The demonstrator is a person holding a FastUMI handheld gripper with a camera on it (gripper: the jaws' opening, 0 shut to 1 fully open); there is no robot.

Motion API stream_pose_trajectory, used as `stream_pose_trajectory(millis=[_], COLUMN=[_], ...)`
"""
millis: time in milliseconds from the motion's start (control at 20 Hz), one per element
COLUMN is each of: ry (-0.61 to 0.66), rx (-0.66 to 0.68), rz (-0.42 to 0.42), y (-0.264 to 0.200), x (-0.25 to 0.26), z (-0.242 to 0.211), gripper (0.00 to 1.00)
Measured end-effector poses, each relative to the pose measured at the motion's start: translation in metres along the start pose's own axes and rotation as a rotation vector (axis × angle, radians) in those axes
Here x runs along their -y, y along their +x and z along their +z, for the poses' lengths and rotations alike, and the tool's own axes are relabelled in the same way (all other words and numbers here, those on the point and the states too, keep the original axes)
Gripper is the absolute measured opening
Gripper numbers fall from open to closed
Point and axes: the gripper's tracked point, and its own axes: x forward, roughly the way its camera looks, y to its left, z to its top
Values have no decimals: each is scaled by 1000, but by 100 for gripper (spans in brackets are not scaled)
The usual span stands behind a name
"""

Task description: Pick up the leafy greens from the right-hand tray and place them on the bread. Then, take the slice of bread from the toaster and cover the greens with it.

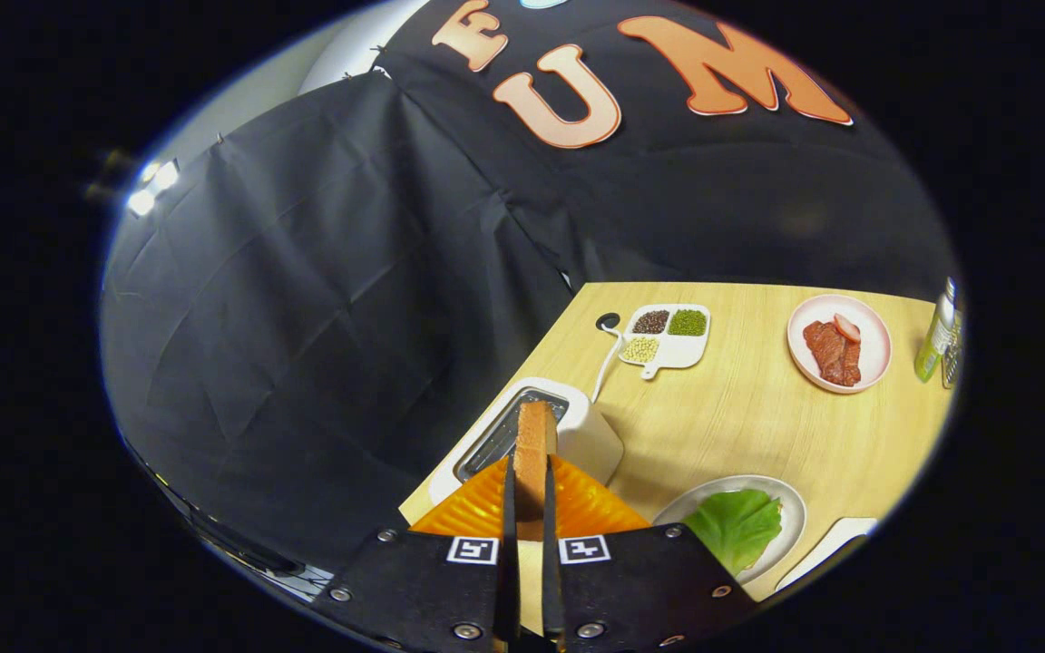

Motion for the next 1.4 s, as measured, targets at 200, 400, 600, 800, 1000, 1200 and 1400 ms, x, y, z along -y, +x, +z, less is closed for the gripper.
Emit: stream_pose_trajectory(millis=[200, 400, 600, 800, 1000, 1200, 1400], ry=[23, 49, 75, 81, 109, 156, 155], rx=[-3, -16, -16, -22, -39, -64, -76], rz=[-9, -22, -34, -49, -60, -70, -81], y=[-6, -10, -14, -11, -10, -4, -7], x=[23, 48, 69, 85, 103, 119, 134], z=[-15, -30, -42, -58, -74, -90, -103], gripper=[10, 10, 10, 10, 10, 10, 10])
